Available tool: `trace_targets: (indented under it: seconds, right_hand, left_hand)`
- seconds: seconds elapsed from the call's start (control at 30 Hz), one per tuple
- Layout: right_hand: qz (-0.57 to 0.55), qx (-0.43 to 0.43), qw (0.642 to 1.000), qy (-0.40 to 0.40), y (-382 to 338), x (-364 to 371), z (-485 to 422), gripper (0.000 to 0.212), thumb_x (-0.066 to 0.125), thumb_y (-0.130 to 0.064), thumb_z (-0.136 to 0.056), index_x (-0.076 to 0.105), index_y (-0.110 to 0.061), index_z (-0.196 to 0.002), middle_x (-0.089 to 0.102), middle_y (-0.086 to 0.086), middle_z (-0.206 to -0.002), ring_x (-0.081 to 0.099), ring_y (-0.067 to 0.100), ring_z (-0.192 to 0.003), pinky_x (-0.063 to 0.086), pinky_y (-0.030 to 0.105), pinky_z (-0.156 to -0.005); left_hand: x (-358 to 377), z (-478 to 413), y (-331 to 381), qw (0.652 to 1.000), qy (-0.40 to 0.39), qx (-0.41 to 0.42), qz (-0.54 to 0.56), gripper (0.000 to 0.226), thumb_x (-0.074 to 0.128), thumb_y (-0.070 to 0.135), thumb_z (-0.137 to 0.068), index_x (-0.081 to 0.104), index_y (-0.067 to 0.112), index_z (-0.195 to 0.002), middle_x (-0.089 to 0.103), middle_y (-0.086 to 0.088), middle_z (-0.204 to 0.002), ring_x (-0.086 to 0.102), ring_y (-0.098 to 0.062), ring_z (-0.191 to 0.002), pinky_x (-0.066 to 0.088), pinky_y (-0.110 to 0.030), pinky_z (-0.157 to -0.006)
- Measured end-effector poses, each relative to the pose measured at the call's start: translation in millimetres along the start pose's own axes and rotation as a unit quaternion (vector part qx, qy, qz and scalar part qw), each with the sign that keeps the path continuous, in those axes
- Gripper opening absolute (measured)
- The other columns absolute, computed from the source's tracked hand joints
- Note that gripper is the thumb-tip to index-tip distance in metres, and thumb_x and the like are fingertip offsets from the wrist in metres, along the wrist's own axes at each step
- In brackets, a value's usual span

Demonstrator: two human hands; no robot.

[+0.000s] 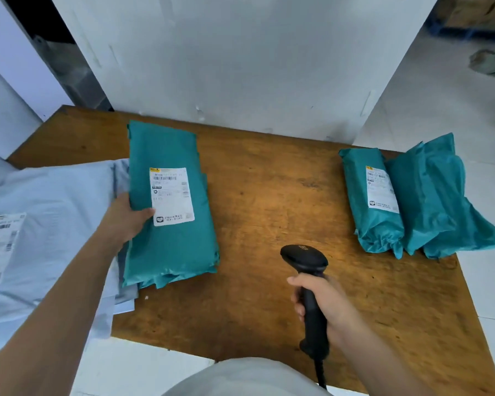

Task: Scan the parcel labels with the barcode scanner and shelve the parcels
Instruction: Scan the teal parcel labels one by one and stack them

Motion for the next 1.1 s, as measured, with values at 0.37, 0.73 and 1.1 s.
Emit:
trace_targets:
  seconds: [0.37,0.73,1.1]
  right_hand:
    - [-0.044,-0.007,0.998,0.046,-0.4,-1.2,3.2,0.013,0.069,-0.007,-0.080,0.057,-0.003,-0.078,0.056,0.011,-0.056,0.045,0.017,-0.040,0.038,0.024,-0.043]
    - [-0.135,-0.071,0.980,0.128,-1.1,-73.2,37.5,0.016,0.069,-0.009,-0.080,0.056,-0.004,-0.072,0.053,0.011,-0.058,0.044,0.018,-0.040,0.038,0.026,-0.044]
    - [-0.137,-0.087,0.974,0.160,-0.5,-198.8,67.7,0.018,0.068,-0.012,-0.082,0.056,-0.003,-0.072,0.055,0.007,-0.051,0.047,0.016,-0.040,0.043,0.024,-0.048]
  left_hand:
    - [41.8,10.1,54.6,0.943,0.130,0.168,-0.257,0.068,0.059,0.026,-0.088,0.027,0.007,-0.145,0.029,-0.023,-0.149,0.024,-0.039,-0.139,0.016,-0.053,-0.114]
    - [261.3,71.8,122.0,0.921,-0.268,0.202,-0.199,0.040,0.052,0.039,-0.094,0.052,0.010,-0.122,0.056,-0.009,-0.115,0.057,-0.025,-0.107,0.044,-0.031,-0.086]
    - [424.6,121.0,138.9,0.936,-0.327,-0.086,-0.099,0.065,0.065,0.036,-0.087,0.039,0.004,-0.137,0.054,-0.018,-0.131,0.058,-0.033,-0.112,0.048,-0.045,-0.091]
Point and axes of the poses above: each hand's wrist, its own z-axis away from the middle knuckle, its own x-axis out of the palm, y = z × x, the point moved 5 cm from there along -z, towards the middle knuckle
